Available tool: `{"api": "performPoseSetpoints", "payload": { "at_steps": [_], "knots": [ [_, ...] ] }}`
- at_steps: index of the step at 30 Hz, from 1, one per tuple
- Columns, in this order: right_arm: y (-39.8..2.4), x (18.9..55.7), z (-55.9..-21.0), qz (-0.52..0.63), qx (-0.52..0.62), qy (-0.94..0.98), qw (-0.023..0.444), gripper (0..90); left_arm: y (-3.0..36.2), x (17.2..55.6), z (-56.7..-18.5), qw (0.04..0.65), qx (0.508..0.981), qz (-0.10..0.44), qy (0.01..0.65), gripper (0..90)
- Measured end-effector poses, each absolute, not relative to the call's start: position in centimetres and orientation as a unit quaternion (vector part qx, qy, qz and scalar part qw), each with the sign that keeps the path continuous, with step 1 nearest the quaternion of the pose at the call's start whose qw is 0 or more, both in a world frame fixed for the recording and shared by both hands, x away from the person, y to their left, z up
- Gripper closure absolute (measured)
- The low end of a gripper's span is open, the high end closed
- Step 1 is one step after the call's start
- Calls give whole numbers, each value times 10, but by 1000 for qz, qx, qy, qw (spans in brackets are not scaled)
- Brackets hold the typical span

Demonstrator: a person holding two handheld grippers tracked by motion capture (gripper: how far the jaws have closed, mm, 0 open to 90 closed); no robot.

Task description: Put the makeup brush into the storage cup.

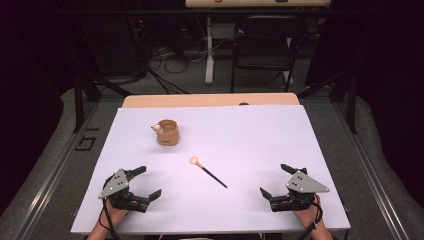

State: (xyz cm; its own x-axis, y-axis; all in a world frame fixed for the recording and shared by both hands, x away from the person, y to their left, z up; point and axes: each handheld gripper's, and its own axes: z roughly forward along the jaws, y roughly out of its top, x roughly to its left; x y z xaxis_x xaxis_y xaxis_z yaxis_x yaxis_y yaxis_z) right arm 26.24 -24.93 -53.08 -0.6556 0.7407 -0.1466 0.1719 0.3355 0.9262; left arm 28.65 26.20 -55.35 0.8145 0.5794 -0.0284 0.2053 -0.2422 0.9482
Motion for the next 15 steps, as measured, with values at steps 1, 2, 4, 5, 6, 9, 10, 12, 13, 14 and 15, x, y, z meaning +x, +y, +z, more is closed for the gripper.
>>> {"api": "performPoseSetpoints", "payload": {
  "at_steps": [1, 2, 4, 5, 6, 9, 10, 12, 13, 14, 15],
  "knots": [
    [-249, 262, -531, 493, 299, 765, 288, 0, 261, 286, -554, 560, 769, 171, 257, 2],
    [-249, 262, -531, 493, 299, 765, 288, 0, 261, 286, -554, 560, 769, 172, 256, 2],
    [-248, 264, -531, 491, 300, 767, 285, 0, 263, 287, -553, 561, 769, 167, 256, 1],
    [-248, 264, -532, 489, 302, 768, 282, 0, 263, 287, -554, 563, 765, 170, 262, 1],
    [-247, 265, -533, 485, 307, 771, 276, 0, 265, 288, -553, 563, 766, 165, 262, 1],
    [-245, 265, -533, 484, 304, 773, 275, 0, 265, 287, -553, 565, 763, 166, 265, 1],
    [-244, 266, -534, 485, 304, 773, 274, 0, 265, 287, -553, 566, 763, 168, 264, 1],
    [-242, 268, -534, 472, 312, 777, 274, 0, 264, 285, -553, 565, 763, 169, 263, 1],
    [-241, 268, -533, 467, 315, 779, 275, 0, 264, 285, -554, 563, 762, 173, 268, 1],
    [-240, 269, -533, 464, 318, 779, 277, 0, 265, 285, -554, 564, 764, 168, 265, 1],
    [-238, 269, -532, 463, 319, 778, 280, 0, 266, 286, -554, 562, 765, 167, 265, 2]
  ]
}}
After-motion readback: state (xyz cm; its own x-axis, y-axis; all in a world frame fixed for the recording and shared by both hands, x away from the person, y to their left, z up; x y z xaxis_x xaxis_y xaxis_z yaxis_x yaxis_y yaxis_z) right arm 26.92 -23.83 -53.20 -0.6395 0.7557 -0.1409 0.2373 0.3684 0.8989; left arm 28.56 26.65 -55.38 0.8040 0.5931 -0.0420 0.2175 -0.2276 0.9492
